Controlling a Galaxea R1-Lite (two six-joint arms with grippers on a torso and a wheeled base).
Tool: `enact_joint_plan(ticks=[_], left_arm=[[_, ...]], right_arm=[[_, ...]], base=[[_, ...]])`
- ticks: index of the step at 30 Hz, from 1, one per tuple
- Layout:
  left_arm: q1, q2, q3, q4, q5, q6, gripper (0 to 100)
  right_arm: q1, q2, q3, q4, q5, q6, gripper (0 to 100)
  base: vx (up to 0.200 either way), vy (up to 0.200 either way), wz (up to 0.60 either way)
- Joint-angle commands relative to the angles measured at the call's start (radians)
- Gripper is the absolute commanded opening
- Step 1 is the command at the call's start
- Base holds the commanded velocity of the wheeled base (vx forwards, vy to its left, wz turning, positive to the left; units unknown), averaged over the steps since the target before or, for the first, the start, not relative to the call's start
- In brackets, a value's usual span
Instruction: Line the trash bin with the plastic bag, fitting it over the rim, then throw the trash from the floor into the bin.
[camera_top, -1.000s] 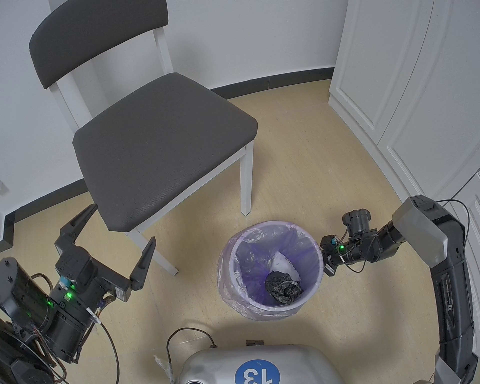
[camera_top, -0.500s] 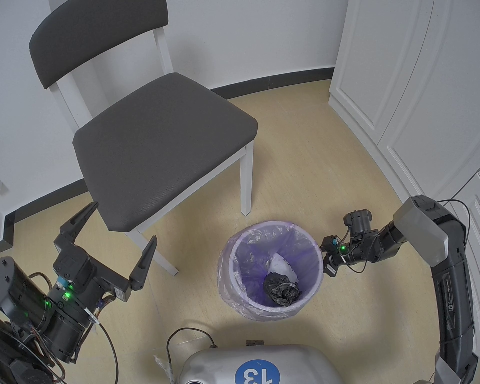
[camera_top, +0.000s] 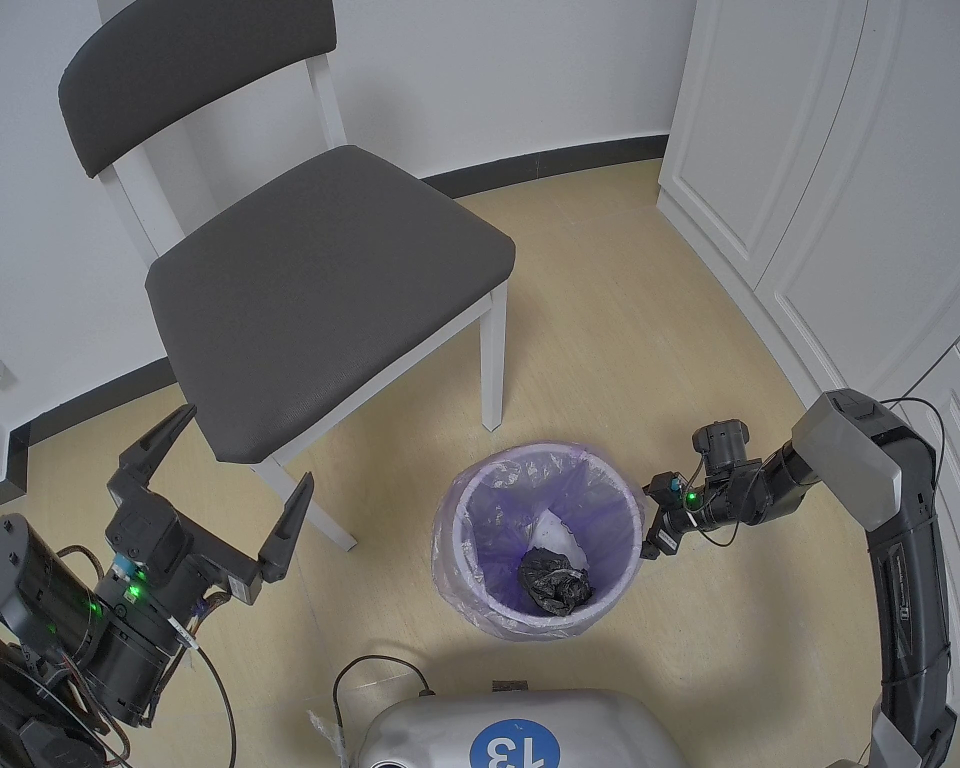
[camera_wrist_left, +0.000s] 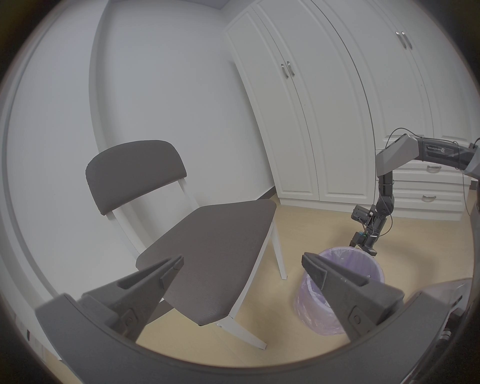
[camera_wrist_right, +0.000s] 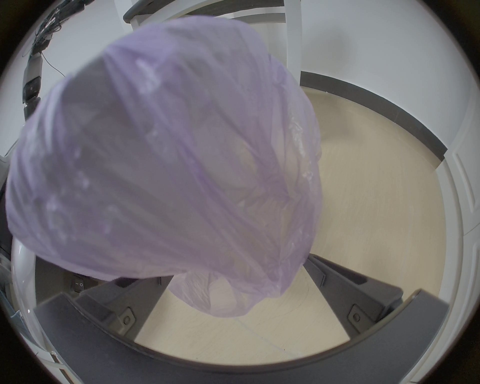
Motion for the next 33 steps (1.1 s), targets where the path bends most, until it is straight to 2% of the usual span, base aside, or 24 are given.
enact_joint_plan(ticks=[1,11,17,22,26,29,33], left_arm=[[0.0,0.01,0.001,-0.018,-0.001,-0.001,100],[0.0,0.036,0.006,-0.018,-0.021,-0.006,100],[-0.005,0.073,0.004,-0.018,-0.064,-0.063,100],[-0.008,0.065,-0.005,-0.018,-0.085,-0.089,100],[0.001,0.066,-0.027,-0.018,-0.085,-0.113,100],[0.004,0.065,-0.039,-0.018,-0.085,-0.138,100],[0.024,0.083,-0.082,-0.018,-0.087,-0.176,100]], right_arm=[[-0.01,-0.052,0.042,-0.001,0.0,-0.001,100],[-0.051,-0.17,0.188,-0.064,0.002,-0.001,100],[-0.109,-0.328,0.366,-0.164,0.037,0.019,100],[-0.152,-0.516,0.498,-0.259,0.052,0.2,100],[-0.163,-0.634,0.584,-0.391,0.035,0.357,100],[-0.165,-0.704,0.645,-0.474,-0.011,0.444,100],[-0.146,-0.75,0.67,-0.586,-0.201,0.624,100]], base=[[0.0,0.0,0.0],[0.0,0.0,0.0],[0.0,0.0,0.0],[0.0,0.0,0.0],[0.0,0.0,0.0],[0.0,0.0,0.0],[0.0,0.0,0.0]])
